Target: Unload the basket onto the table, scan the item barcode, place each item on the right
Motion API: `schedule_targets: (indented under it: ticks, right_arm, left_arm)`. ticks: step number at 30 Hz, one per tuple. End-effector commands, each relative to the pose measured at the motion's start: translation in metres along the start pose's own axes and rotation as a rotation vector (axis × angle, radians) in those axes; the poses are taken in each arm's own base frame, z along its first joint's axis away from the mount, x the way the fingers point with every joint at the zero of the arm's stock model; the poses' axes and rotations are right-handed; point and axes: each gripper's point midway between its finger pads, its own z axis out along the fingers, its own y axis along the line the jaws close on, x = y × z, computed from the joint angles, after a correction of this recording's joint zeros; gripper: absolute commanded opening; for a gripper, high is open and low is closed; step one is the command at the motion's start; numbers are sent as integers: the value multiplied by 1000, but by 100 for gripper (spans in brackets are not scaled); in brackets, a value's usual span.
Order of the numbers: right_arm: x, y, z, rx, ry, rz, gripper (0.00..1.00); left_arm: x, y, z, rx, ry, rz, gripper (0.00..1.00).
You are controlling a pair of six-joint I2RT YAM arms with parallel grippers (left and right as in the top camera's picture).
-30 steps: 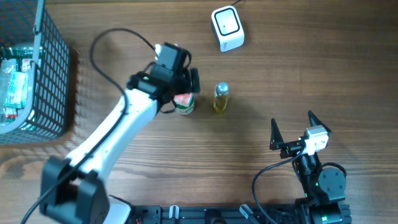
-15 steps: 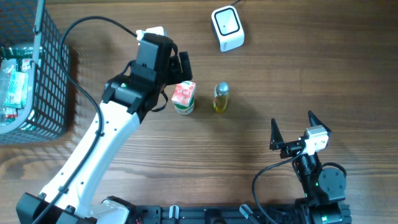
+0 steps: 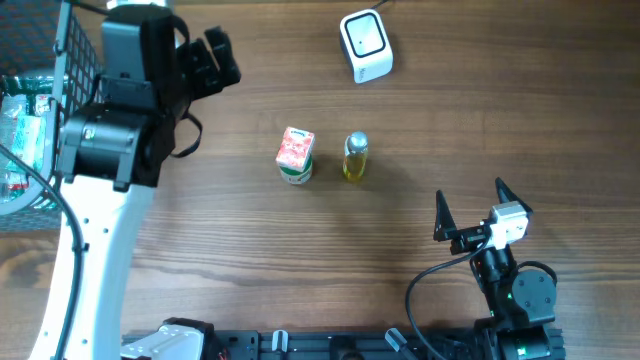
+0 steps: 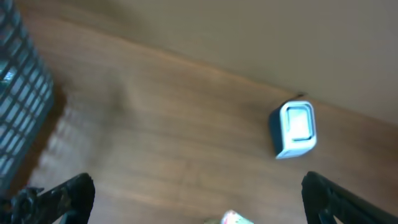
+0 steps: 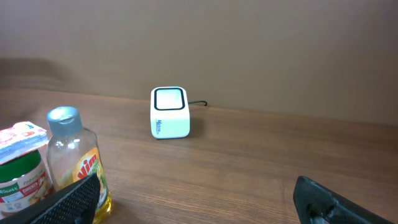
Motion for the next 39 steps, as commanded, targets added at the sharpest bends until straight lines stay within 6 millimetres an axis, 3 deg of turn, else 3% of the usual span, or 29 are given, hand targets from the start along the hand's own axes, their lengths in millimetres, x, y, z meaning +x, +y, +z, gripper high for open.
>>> schedule_targets:
  ticks: [1, 7, 12, 15, 22, 30, 34, 39]
  right_arm:
    - [-1, -3, 0, 13, -5, 1, 100]
    - [-1, -3, 0, 13, -5, 2, 99]
    - [-1, -3, 0, 13, -5, 2, 100]
    - [-1, -3, 0, 13, -5, 1, 100]
    - [-1, -3, 0, 13, -5, 2, 100]
    - [-1, -3, 0, 13, -5, 2, 100]
    - [-1, -3, 0, 13, -5, 1, 100]
    - [-1, -3, 0, 13, -5, 1, 100]
  left_arm:
    - [19, 3, 13, -8, 96, 32, 100]
    - [51, -34, 26, 156, 247, 47, 100]
    - [59, -35, 37, 144, 276, 54, 98]
    - [63, -36, 40, 143, 290, 59, 77]
    - [72, -42, 47, 143, 321, 75, 70]
    - [100, -42, 71, 99, 423, 101, 16]
    - [120, -31, 92, 33, 500, 114, 4]
    - [149, -9, 118, -93, 602, 149, 4]
